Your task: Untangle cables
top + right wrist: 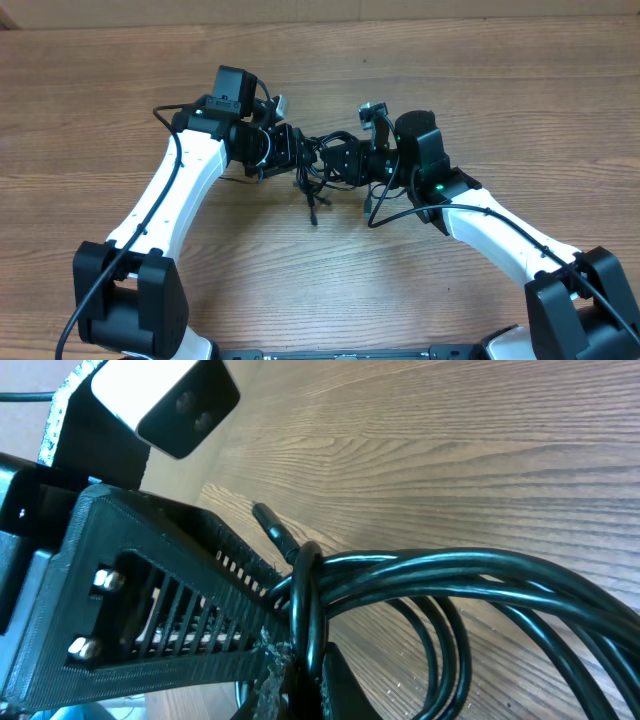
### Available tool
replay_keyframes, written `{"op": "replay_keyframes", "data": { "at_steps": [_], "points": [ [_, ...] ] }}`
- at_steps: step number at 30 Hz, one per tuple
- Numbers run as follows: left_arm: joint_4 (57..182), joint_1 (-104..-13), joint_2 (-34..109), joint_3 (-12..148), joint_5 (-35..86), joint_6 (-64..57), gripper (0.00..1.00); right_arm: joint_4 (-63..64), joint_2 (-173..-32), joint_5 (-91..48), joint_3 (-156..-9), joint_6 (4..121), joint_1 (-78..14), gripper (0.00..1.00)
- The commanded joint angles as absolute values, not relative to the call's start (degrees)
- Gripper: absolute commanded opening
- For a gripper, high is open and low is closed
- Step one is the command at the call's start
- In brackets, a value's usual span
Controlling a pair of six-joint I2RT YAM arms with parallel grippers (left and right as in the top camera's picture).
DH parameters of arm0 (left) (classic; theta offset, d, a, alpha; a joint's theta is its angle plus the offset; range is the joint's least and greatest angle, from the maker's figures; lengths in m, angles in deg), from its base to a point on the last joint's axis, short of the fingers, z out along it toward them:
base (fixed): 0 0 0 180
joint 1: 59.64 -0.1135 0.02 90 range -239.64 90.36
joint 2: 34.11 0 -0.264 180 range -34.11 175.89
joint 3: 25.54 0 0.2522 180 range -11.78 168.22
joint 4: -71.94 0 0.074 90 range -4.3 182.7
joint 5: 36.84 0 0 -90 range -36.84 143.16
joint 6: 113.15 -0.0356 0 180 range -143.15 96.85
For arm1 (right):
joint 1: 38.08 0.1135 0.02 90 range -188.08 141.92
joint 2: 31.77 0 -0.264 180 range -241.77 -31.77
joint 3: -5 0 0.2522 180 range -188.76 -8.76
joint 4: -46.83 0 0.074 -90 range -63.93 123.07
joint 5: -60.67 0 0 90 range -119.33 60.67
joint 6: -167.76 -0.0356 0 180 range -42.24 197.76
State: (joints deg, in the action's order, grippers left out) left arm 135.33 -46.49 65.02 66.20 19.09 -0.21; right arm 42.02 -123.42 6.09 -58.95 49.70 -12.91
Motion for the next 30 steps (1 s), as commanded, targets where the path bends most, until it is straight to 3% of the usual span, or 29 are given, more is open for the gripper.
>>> {"op": "replay_keyframes", "data": {
  "at_steps": [1,6,9,13,15,16,23,30],
  "points": [
    [135.09,-45.68,65.2,65.91,19.51,0.84,0.51,43.11,-121.87,8.12,-59.41,49.66,-13.02,0.04],
    [135.06,-44.46,65.2,65.89,21.69,0.86,0.59,44.95,-121.87,9.91,-59.41,49.64,-13.02,0.04],
    [134.91,-44.24,65.2,65.89,22.02,0.86,0.57,44.99,-121.87,10.35,-59.41,49.66,-13.02,0.04],
    [134.6,-44.24,65.2,65.89,22.02,0.88,0.33,44.92,-121.87,10.85,-59.41,49.66,-13.02,0.04],
    [134.5,-44.24,65.2,65.89,22.04,0.86,0.17,44.77,-121.87,10.79,-59.41,49.68,-13.02,0.04],
    [134.52,-44.24,65.2,65.89,22.06,0.86,0.04,44.77,-121.87,10.79,-59.41,49.68,-13.02,0.04],
    [134.56,-44.26,65.2,65.89,22.3,-2.27,0.04,44.07,-121.87,9.58,-59.41,49.66,-13.08,0.04],
    [135.33,-45.0,65.2,65.89,30.0,-0.13,0.04,39.04,-121.87,5.74,-59.41,49.66,-13.08,0.04]
  ]
}}
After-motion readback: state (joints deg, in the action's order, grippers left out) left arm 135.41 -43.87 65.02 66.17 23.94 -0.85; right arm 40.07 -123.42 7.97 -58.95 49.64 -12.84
